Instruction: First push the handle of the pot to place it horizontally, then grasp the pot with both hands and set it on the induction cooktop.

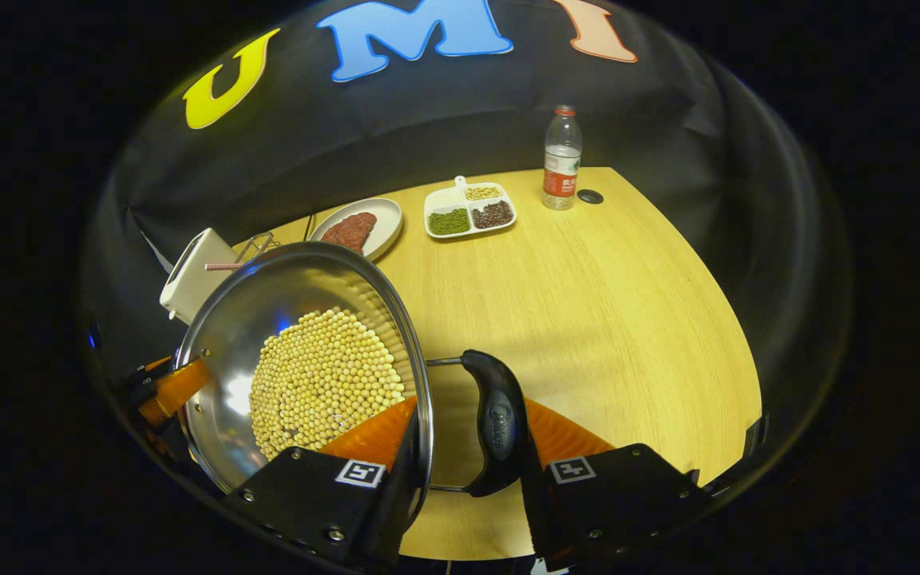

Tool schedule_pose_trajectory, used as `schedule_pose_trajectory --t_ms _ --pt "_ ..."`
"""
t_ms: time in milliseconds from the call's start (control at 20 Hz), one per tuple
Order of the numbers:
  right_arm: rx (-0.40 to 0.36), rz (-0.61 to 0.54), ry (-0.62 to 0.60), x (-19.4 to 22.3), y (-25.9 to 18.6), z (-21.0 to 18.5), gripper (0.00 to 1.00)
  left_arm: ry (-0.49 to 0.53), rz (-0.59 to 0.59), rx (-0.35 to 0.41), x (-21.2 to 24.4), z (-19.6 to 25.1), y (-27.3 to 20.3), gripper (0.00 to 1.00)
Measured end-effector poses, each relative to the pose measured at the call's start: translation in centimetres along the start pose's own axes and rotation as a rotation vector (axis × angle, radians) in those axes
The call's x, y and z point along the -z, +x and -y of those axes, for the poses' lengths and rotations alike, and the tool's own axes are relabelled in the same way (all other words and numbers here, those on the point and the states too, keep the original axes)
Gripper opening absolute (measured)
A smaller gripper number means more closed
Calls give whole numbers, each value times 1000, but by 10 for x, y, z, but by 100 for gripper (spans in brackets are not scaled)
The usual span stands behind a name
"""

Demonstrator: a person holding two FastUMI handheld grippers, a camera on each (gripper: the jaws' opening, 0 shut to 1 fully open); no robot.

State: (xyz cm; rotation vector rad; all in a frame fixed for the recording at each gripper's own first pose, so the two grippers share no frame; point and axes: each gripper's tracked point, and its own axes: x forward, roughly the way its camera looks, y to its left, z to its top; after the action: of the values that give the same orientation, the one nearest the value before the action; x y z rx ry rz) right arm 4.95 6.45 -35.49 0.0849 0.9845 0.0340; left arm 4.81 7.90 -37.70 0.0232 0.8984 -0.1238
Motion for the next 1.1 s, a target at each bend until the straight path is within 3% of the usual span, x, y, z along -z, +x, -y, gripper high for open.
schedule_pose_trajectory --t_ms 450,700,1100 --pt "-46 -37 -15 2 12 -69 60 -27 -16 -45 7 -72 -12 57" --pt "-54 -57 -32 1 21 -98 60 -39 -27 -63 10 -104 -12 60" --pt "-55 -84 -45 2 39 -136 60 -56 -52 -74 19 -147 -5 56"
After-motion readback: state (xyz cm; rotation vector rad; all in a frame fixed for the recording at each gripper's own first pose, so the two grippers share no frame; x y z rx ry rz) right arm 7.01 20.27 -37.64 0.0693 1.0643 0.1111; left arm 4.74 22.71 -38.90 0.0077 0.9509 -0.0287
